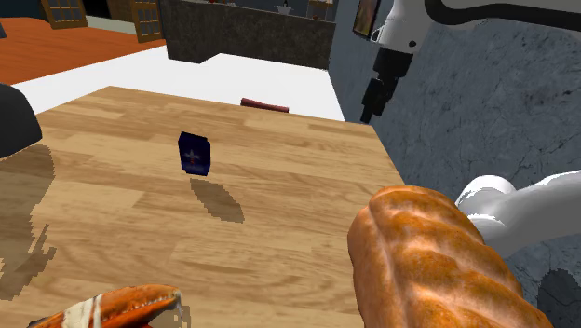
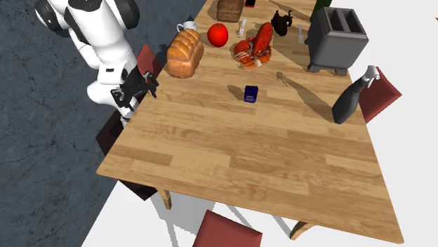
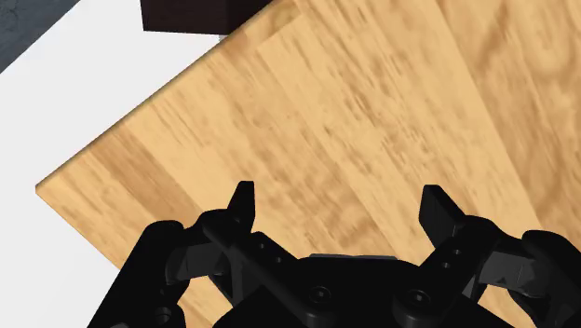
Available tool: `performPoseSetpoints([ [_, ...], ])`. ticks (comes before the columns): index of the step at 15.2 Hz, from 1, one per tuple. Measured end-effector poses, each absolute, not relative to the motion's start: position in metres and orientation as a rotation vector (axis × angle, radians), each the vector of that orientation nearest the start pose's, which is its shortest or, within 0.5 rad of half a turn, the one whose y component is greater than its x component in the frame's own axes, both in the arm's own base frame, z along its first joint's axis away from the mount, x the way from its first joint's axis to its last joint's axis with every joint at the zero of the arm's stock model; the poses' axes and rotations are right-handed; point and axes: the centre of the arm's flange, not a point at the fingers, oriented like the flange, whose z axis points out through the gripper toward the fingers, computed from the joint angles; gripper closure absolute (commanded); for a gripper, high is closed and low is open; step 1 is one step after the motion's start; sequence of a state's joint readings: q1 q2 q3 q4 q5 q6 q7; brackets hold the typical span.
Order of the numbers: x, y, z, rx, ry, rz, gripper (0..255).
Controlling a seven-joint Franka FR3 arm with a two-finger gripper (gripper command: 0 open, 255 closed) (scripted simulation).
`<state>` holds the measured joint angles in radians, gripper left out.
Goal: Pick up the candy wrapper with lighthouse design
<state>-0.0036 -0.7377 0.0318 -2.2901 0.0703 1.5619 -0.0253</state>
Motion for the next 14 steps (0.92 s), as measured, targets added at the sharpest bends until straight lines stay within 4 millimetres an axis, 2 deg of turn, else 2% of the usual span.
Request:
performPoseSetpoints([
  [2,0.321,0.026,0.607,-3.096,-0.067,-0.016,0],
  [4,0.328,0.048,0.608,-3.108,-0.052,-0.023,0],
  [14,0.372,0.184,0.61,-3.182,0.052,-0.063,0],
])
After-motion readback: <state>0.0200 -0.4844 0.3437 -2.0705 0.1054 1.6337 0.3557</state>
